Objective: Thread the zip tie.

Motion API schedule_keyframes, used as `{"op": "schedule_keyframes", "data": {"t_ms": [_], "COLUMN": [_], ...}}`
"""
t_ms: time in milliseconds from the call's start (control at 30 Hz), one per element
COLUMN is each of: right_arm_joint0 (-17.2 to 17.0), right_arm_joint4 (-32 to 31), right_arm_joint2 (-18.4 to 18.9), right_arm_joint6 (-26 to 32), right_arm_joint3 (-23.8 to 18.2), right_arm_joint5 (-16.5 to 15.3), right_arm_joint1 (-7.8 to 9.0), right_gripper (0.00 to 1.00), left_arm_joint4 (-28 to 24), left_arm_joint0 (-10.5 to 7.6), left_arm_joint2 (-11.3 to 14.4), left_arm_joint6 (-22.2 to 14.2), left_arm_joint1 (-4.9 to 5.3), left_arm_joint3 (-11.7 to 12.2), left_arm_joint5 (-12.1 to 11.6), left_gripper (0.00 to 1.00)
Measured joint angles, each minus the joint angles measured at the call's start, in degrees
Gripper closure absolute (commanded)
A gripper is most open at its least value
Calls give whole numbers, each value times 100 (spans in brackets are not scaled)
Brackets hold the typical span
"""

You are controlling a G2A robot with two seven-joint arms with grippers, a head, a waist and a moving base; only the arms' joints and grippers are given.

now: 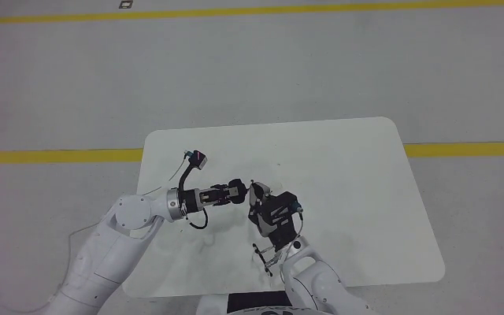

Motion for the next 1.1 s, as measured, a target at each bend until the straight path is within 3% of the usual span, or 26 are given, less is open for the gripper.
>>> {"op": "schedule_keyframes", "data": {"t_ms": [1100], "right_arm_joint0": [6], "right_arm_joint4": [25], "right_arm_joint2": [1], "right_arm_joint6": [-204], "right_arm_joint3": [9], "right_arm_joint5": [-1], "right_arm_joint1": [-28], "right_gripper": [100], "left_arm_joint4": [0], "left_arm_joint0": [0], "left_arm_joint2": [0], "left_arm_joint6": [0], "left_arm_joint1": [0], "left_arm_joint3": [0], "left_arm_joint5": [0], "left_gripper": [100]}}
